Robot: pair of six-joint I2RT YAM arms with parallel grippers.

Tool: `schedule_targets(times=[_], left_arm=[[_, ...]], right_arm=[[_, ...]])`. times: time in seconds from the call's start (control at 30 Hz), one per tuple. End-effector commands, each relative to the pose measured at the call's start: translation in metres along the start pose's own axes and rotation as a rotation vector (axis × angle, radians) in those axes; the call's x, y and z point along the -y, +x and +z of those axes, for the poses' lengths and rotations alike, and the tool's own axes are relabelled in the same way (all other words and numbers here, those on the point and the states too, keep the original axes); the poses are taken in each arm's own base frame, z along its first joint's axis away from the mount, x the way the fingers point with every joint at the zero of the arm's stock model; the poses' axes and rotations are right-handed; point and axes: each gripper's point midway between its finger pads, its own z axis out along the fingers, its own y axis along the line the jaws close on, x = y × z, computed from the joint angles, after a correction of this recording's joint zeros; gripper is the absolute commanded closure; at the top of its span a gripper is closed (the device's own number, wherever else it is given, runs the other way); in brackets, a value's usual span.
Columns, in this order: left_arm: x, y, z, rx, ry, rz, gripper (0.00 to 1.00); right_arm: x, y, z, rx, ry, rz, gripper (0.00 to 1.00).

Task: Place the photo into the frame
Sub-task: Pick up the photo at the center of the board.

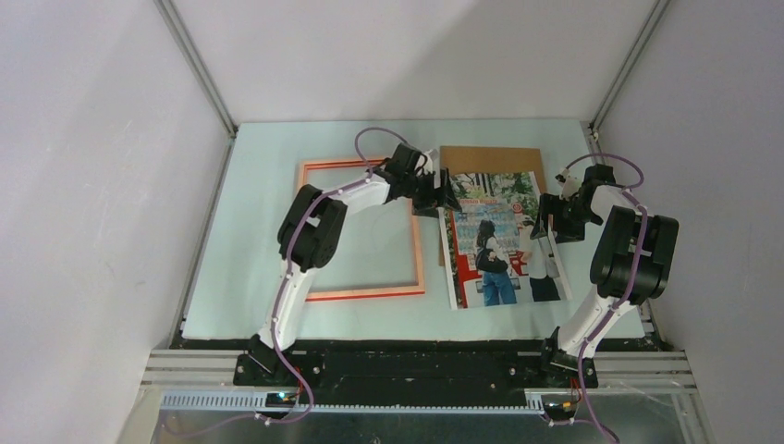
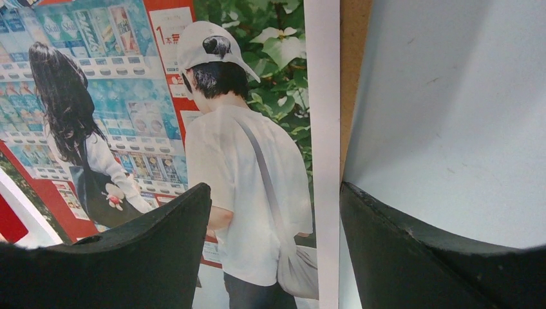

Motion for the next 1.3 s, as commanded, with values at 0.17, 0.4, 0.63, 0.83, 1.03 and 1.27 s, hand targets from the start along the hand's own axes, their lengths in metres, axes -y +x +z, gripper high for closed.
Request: schedule_targets(times=[0.17, 0.4, 0.63, 0.83, 1.03, 1.27], left_arm=[[0.063, 0.004, -0.032, 0.008, 0.184, 0.056, 0.12], [0.071, 0.001, -0.040, 0.034, 0.192, 0.069, 0.11], [0.073, 0.001, -0.042, 0.045, 0.190, 0.071, 0.10], [0.072, 0.003, -0.043, 0.052, 0.178, 0.082, 0.09], [0.067, 0.006, -0.040, 0.051, 0.161, 0.079, 0.08], [0.069, 0.013, -0.030, 0.018, 0.177, 0.077, 0.08]], right_arm=[[-0.010, 0.008, 0.014, -0.035, -0.038, 0.012, 0.23], [-0.010, 0.009, 0.014, -0.039, -0.036, 0.015, 0.23], [-0.010, 0.009, 0.014, -0.039, -0.033, 0.012, 0.23], [-0.010, 0.009, 0.015, -0.040, -0.034, 0.011, 0.23], [-0.010, 0.009, 0.014, -0.039, -0.034, 0.010, 0.23], [-0.010, 0.009, 0.014, -0.039, -0.032, 0.011, 0.23]])
